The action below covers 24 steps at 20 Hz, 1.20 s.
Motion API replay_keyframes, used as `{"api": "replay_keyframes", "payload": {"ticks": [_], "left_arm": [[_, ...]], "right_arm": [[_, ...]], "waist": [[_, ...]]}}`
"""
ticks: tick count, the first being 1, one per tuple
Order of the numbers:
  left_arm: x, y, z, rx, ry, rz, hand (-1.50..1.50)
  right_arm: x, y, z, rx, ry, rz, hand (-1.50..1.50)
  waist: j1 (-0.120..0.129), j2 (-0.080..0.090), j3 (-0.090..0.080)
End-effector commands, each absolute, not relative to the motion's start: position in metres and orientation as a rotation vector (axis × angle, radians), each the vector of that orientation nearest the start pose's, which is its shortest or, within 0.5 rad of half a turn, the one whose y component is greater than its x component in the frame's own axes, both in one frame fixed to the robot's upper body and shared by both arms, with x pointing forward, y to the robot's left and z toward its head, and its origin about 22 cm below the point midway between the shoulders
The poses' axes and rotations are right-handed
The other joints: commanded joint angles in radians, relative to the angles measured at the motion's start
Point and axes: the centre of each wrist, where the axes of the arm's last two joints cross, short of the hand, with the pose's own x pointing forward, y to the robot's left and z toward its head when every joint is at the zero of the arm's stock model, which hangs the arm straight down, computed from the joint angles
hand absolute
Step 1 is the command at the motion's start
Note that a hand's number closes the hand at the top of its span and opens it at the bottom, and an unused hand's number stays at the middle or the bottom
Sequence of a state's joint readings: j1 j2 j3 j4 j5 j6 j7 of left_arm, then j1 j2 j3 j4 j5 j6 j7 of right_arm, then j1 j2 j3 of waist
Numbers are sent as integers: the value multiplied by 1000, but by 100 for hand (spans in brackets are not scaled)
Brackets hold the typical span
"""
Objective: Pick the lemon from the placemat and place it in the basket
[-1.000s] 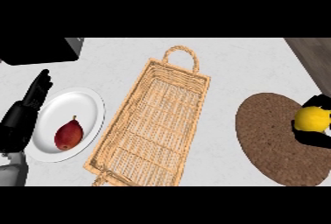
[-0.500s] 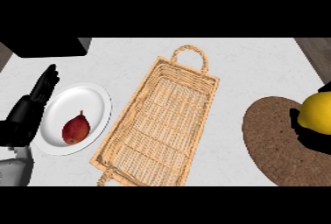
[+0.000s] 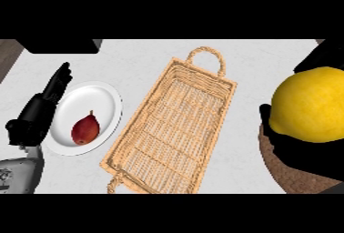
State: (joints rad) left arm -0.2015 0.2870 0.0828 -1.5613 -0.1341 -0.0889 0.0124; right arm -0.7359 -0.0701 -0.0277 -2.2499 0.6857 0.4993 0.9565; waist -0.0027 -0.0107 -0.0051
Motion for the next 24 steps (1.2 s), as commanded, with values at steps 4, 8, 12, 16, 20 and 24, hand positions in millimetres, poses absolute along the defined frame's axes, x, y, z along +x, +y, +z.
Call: {"api": "replay_keyframes", "payload": {"ticks": [4, 8, 12, 16, 20, 24], "left_arm": [[287, 287, 76, 294, -1731, -373, 0], [287, 284, 69, 286, -1722, -385, 0], [287, 287, 79, 295, -1719, -395, 0], [285, 284, 71, 295, -1724, -393, 0], [282, 291, 69, 301, -1706, -372, 0], [285, 293, 71, 308, -1721, -374, 0]], "right_arm": [[225, -107, 335, -799, -1624, 545, 150], [249, -78, 332, -776, -1534, 594, 150], [266, -64, 330, -758, -1437, 664, 150], [281, -57, 334, -777, -1350, 685, 150], [286, -42, 311, -926, -1245, 844, 150], [303, -53, 310, -1007, -1193, 902, 150]], "waist": [[14, 1, 2], [21, 6, 2], [18, 4, 3], [12, 4, 2], [-3, -1, 2], [-7, 2, 3]]}}
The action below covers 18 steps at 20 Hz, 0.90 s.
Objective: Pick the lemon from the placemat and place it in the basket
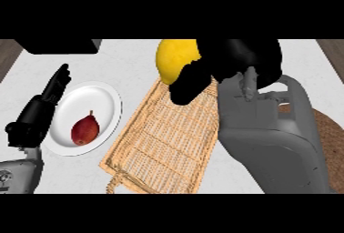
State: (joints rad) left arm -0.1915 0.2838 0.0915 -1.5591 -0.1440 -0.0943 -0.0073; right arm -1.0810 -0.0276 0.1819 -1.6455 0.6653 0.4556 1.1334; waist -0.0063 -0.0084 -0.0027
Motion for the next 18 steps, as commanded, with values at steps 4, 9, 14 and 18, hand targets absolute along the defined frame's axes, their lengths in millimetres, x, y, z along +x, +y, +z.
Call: {"api": "replay_keyframes", "payload": {"ticks": [4, 9, 14, 18], "left_arm": [[280, 294, 67, 310, -1703, -369, 0], [289, 293, 72, 300, -1707, -374, 0], [288, 301, 74, 304, -1718, -366, 0], [281, 298, 69, 296, -1712, -388, 0]], "right_arm": [[295, -51, 304, -912, -1166, 983, -150], [292, -49, 307, -780, -1191, 953, -150], [279, -53, 317, -710, -1336, 784, -150], [292, -79, 327, -629, -1438, 464, -150]], "waist": [[-9, -4, 2], [-2, 0, 2], [3, 3, 2], [14, 4, 2]]}}
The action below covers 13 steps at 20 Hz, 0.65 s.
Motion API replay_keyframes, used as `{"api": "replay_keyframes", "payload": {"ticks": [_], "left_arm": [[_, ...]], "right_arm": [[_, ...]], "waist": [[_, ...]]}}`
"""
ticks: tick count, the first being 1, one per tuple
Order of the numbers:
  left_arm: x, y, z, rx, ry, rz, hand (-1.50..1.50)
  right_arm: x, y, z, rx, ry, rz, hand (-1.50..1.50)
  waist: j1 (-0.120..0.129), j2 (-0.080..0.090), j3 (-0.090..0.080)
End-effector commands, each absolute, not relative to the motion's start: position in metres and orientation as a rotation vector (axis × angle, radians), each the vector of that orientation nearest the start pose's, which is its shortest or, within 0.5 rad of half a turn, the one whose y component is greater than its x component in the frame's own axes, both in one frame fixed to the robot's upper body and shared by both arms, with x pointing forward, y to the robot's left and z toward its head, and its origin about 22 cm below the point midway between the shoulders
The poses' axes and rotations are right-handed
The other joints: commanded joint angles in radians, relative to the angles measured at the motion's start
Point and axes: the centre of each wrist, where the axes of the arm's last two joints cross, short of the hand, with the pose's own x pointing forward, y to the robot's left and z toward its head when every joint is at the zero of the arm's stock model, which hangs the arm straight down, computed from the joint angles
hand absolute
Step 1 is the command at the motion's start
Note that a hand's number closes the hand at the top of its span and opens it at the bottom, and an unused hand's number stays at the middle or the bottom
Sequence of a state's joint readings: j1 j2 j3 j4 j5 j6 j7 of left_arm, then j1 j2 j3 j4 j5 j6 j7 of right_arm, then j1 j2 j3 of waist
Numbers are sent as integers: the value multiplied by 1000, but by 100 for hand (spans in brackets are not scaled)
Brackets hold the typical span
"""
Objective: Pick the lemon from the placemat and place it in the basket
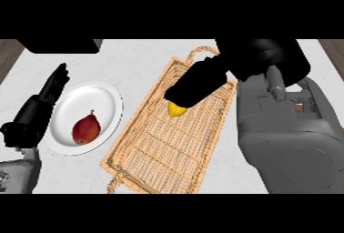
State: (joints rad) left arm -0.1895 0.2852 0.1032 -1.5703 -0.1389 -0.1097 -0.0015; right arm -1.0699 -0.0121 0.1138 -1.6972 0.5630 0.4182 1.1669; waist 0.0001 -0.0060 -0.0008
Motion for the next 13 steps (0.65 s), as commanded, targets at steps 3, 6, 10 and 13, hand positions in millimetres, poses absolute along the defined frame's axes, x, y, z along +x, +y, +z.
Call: {"api": "replay_keyframes", "payload": {"ticks": [3, 6, 10, 13], "left_arm": [[283, 306, 76, 301, -1719, -369, 0], [287, 292, 69, 297, -1721, -355, 0], [285, 295, 73, 330, -1706, -353, 0], [278, 296, 67, 324, -1702, -352, 0]], "right_arm": [[285, -99, 340, -653, -1515, 244, -150], [292, -124, 345, -681, -1502, 101, -150], [276, -176, 338, -731, -1526, -101, -150], [259, -215, 334, -759, -1517, -154, -150]], "waist": [[0, -2, 0], [-13, 3, 0], [-23, -2, 2], [-22, -3, 2]]}}
